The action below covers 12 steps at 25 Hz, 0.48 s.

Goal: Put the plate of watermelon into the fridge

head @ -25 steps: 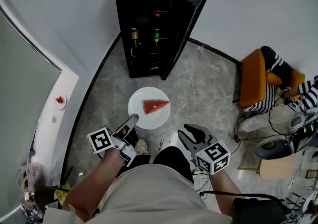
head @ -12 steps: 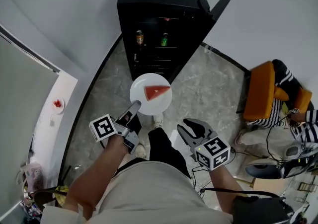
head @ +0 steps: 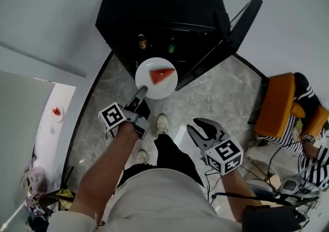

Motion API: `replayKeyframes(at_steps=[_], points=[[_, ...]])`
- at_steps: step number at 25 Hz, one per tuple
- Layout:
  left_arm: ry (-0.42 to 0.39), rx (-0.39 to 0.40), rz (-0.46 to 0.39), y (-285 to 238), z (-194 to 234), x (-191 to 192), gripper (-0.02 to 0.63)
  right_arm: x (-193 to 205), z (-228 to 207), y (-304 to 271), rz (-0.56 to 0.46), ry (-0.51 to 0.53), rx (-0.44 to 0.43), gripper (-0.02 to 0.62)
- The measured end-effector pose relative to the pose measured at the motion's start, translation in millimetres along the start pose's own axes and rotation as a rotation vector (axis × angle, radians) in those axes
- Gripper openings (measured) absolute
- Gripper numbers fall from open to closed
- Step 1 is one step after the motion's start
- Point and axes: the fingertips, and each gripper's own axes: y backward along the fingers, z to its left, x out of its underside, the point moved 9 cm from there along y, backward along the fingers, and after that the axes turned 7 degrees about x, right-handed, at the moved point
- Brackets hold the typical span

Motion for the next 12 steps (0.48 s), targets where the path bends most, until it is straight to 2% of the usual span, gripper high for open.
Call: replayKeyframes(at_steps=[2, 6, 12], points=[[-0.021, -0.025, -0.013, -25, 15, -11, 0.02, -3, -15, -9, 0.024, -0.005, -0.016, 0.123], [-0.009, -0.056, -0.053, -66, 46, -28, 0.021, -1, -39, -23, 0.06, -0.028, -0.036, 0.123], [-0.001, -0.095, -0.097, -109, 89, -60, 0.021, 1, -63, -36, 0.094, -0.063, -0.023, 0.123]])
